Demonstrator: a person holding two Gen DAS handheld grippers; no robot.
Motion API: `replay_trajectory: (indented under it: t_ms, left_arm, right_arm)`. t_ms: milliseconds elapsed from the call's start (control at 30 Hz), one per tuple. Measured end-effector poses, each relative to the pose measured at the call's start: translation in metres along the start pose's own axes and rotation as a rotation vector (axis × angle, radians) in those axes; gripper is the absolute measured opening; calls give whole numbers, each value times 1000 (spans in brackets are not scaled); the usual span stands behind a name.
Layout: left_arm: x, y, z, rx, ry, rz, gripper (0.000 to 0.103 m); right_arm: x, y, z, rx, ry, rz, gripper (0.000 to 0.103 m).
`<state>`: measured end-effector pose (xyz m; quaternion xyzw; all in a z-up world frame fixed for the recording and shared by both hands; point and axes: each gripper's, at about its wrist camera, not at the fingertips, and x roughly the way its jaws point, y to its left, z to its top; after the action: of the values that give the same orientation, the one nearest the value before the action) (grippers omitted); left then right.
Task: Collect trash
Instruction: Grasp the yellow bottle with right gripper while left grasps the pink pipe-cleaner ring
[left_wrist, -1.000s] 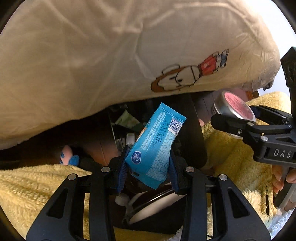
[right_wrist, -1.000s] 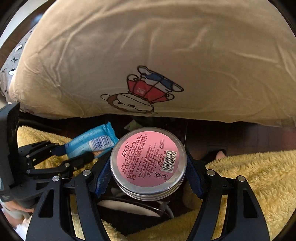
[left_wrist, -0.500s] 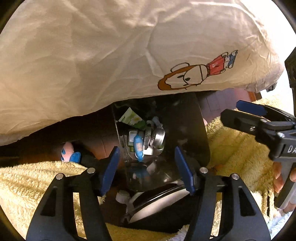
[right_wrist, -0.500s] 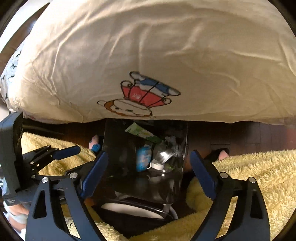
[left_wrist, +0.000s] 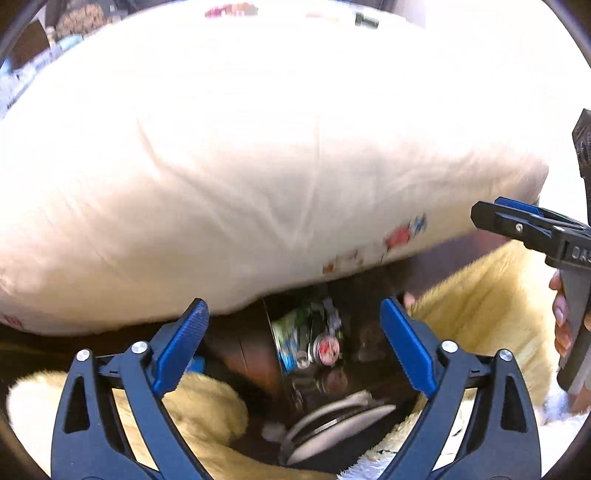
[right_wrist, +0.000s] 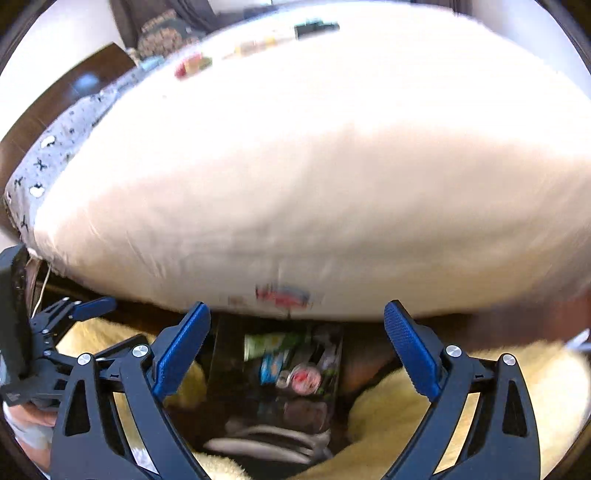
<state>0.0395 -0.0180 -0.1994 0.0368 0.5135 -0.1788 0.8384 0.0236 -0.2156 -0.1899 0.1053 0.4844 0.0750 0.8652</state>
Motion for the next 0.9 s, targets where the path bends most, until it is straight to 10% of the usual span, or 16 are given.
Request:
replay_trajectory:
  t_ms: [267, 900]
  left_arm:
    - [-38, 21, 55, 5, -170, 86, 93]
    - [-4, 76, 181, -47, -256, 201, 93]
  right_arm:
    - [-19, -10, 65, -34, -142, -75, 97]
    - [78, 45, 210, -25, -150, -40, 98]
